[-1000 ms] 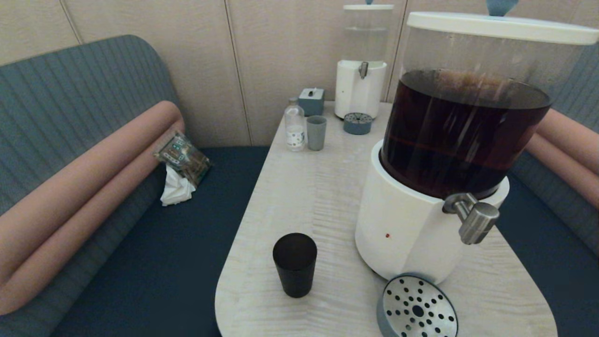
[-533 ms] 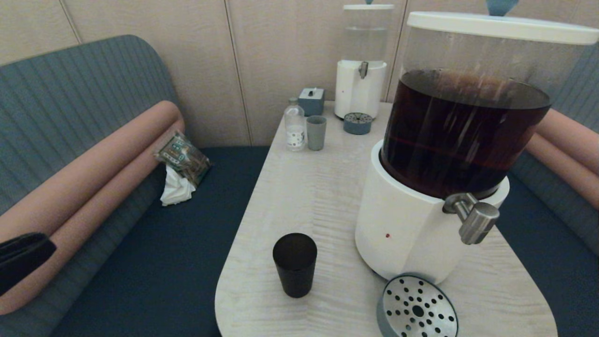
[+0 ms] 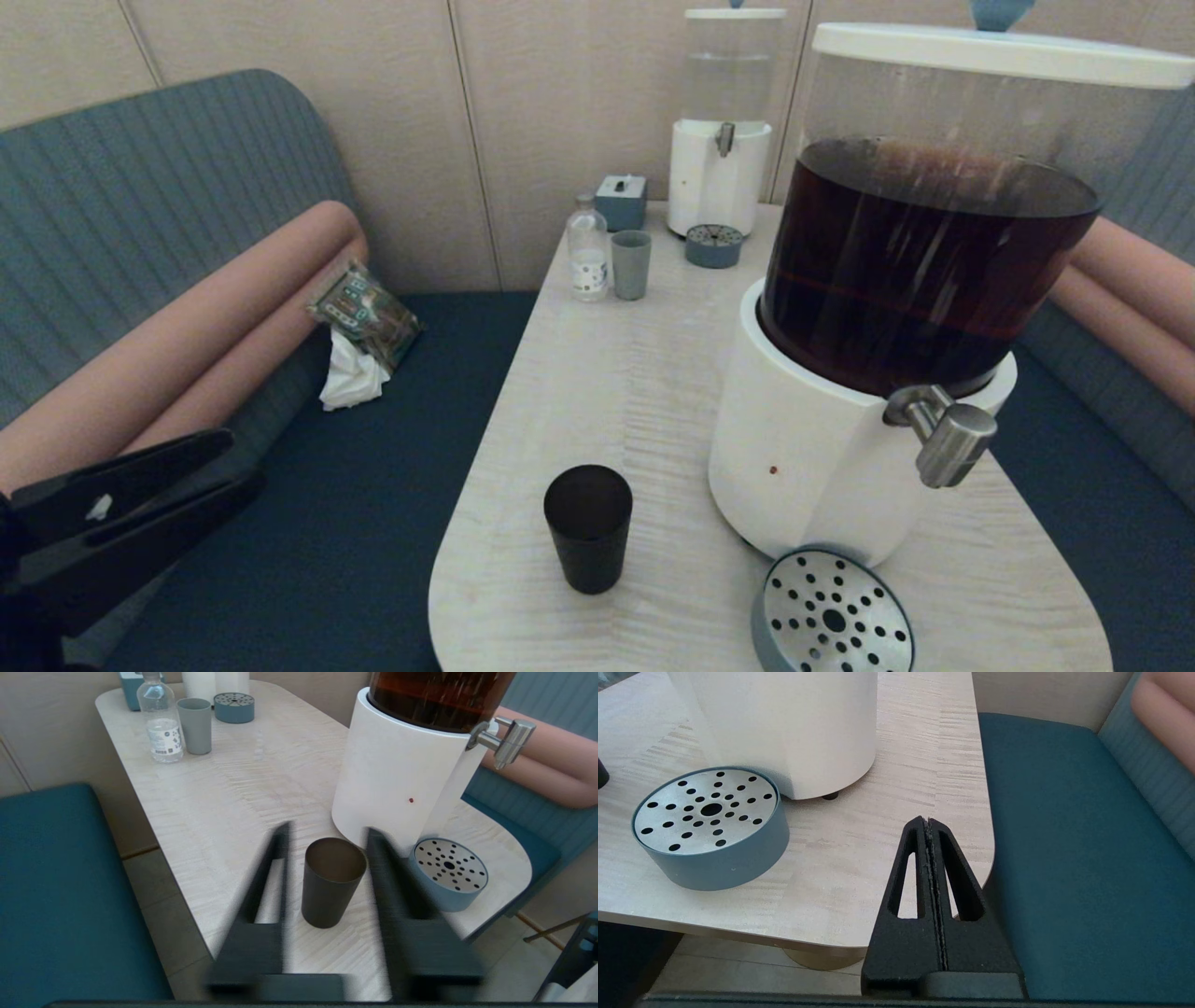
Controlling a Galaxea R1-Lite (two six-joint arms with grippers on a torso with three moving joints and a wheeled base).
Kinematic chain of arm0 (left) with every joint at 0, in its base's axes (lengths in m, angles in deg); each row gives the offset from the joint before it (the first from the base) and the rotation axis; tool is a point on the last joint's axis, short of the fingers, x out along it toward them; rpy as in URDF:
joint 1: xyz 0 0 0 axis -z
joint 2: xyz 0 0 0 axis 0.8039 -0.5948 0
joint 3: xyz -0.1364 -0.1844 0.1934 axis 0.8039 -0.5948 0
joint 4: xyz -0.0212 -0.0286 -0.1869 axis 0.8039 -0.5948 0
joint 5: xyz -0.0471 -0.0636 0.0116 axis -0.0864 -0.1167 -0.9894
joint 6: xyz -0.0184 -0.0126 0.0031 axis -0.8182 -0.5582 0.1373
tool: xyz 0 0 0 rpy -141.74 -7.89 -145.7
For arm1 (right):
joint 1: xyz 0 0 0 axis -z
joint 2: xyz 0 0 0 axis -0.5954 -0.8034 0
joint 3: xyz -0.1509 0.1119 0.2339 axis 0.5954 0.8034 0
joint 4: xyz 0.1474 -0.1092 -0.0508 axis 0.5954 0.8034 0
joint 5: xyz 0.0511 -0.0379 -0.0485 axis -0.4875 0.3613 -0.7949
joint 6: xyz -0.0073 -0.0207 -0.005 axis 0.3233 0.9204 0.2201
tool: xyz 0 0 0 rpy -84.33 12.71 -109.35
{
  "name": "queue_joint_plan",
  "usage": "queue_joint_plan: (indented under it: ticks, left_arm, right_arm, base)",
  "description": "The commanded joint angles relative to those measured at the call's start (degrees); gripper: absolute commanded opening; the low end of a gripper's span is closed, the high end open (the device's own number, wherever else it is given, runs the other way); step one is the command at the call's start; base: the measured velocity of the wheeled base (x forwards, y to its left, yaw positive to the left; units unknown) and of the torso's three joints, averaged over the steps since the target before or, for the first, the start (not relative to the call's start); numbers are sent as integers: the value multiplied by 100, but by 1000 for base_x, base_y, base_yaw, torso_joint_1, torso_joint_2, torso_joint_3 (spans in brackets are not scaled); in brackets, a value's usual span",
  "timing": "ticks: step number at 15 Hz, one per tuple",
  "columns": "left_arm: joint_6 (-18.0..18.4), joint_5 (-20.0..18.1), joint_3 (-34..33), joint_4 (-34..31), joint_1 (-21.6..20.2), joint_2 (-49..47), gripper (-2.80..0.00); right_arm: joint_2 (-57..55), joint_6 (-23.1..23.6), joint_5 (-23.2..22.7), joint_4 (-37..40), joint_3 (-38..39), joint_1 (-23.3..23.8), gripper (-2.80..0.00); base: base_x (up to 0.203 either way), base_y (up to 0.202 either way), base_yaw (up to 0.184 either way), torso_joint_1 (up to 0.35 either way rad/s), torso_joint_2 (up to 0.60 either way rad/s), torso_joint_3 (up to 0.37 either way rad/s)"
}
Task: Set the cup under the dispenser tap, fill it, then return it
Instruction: Pick up the cup
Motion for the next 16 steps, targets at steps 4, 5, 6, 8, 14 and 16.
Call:
queue_joint_plan:
  ticks: [4, 5, 6, 8, 14, 16]
  left_arm:
    - [-36, -254, -18, 30, -1, -137, 0]
    - [-17, -328, -29, 41, -4, -294, 0]
    - [3, -442, -38, 91, -4, -489, 0]
    - [10, -994, -44, 566, -7, -955, 0]
    - [169, -1424, -463, 3213, -52, -2790, 0]
    - [155, -1450, -675, 4071, -109, -3028, 0]
  right_arm:
    - [2, 3, 6, -3, 53, 1, -280]
    - [2, 3, -2, -3, 53, -4, -280]
    - [2, 3, -2, -3, 53, -2, -280]
    - [2, 3, -2, -3, 53, 2, -280]
    - [2, 3, 1, -3, 53, 2, -280]
    - [2, 3, -1, -3, 53, -1, -280]
  base:
    - [0, 0, 0, 0, 0, 0]
    - [0, 0, 0, 0, 0, 0]
    - [0, 0, 0, 0, 0, 0]
    - [0, 0, 0, 0, 0, 0]
    - [0, 0, 0, 0, 0, 0]
    - [0, 0, 0, 0, 0, 0]
